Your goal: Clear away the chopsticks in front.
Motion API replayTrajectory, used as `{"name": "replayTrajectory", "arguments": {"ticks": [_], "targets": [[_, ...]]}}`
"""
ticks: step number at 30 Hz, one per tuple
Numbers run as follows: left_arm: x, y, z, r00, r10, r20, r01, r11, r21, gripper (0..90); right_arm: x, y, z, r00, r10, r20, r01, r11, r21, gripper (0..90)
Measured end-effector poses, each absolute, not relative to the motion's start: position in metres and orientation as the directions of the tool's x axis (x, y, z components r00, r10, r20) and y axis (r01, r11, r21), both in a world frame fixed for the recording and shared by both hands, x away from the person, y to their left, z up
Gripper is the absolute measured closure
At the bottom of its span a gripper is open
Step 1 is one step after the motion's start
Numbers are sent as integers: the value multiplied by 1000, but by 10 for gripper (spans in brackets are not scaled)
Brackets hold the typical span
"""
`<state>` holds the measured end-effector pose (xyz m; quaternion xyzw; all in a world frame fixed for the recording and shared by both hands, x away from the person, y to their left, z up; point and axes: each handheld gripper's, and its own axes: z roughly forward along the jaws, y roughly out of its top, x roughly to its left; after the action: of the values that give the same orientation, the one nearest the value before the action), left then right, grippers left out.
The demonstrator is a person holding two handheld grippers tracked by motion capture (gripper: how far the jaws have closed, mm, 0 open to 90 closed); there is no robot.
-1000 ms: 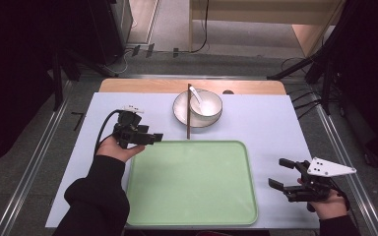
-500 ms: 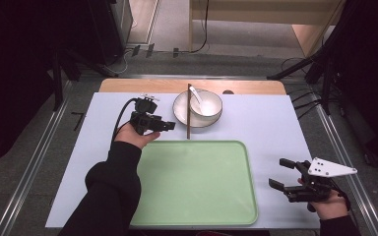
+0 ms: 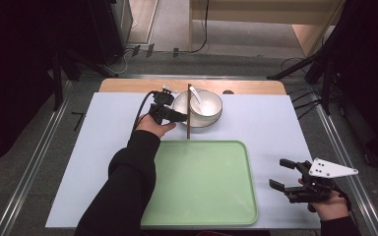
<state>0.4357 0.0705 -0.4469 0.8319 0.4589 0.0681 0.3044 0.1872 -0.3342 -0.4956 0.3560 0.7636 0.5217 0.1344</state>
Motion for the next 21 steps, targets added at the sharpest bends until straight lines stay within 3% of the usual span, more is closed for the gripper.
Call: {"name": "replayTrajectory", "arguments": {"ticks": [8,15,21], "targets": [[451,58,-462,527,832,-175,760,-369,534,602,187,-335,-496,-712,683,165,401,202,894,165],[457,52,-473,491,846,-207,782,-324,532,630,186,-335,-496,-711,682,172,406,198,892,165],[458,46,-480,473,863,-179,784,-320,532,654,186,-335,-496,-712,680,172,408,201,891,165]]}}
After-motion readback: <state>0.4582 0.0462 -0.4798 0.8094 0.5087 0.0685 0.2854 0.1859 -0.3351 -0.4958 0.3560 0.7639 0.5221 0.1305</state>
